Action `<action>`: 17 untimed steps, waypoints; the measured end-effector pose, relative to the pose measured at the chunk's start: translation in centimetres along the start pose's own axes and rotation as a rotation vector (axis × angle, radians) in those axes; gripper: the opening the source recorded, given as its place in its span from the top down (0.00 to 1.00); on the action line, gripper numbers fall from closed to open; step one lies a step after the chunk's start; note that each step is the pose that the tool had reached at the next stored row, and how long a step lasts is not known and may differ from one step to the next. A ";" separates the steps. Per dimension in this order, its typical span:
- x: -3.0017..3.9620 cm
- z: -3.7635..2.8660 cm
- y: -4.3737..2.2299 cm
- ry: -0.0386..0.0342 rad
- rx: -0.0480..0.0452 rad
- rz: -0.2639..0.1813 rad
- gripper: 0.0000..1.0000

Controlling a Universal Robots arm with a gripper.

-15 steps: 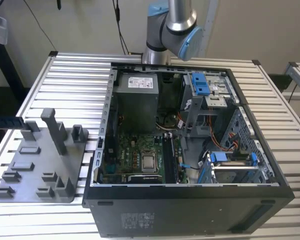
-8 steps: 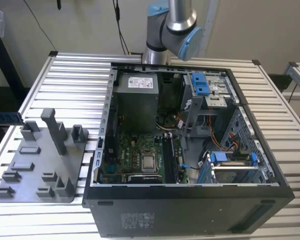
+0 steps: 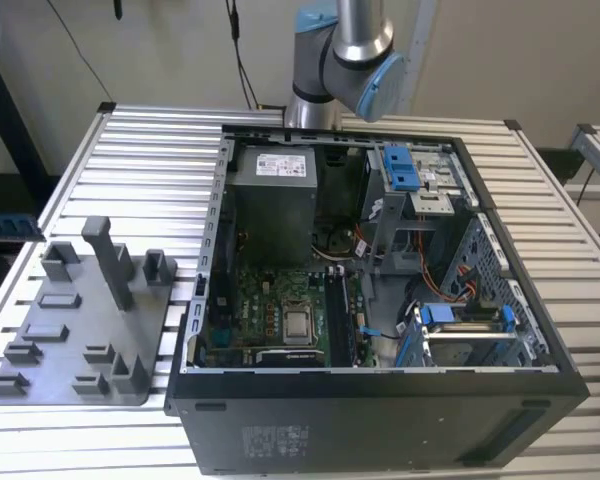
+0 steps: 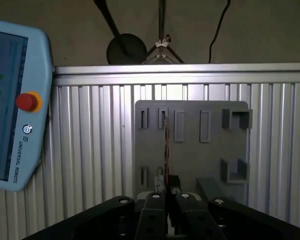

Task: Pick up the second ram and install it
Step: 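Pick up the second ram and move it above second insertion slot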

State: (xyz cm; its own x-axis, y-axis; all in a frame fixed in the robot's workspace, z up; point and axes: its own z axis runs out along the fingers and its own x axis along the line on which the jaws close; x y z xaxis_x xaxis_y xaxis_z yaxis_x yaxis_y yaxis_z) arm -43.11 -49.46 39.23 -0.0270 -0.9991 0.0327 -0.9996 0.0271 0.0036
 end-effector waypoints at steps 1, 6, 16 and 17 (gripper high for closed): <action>0.01 -0.19 0.00 0.0000 0.0000 0.000 0.86; 0.04 -1.05 0.01 0.0000 0.0000 0.000 0.86; 0.08 -2.26 0.01 0.0000 0.0000 0.000 0.86; 0.08 -2.32 0.01 0.0000 0.0000 0.000 0.86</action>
State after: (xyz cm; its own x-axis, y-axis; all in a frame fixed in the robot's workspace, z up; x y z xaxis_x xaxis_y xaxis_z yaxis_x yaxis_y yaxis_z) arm -43.11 -49.46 41.55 -0.0272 -0.9991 0.0328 -0.9996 0.0273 0.0036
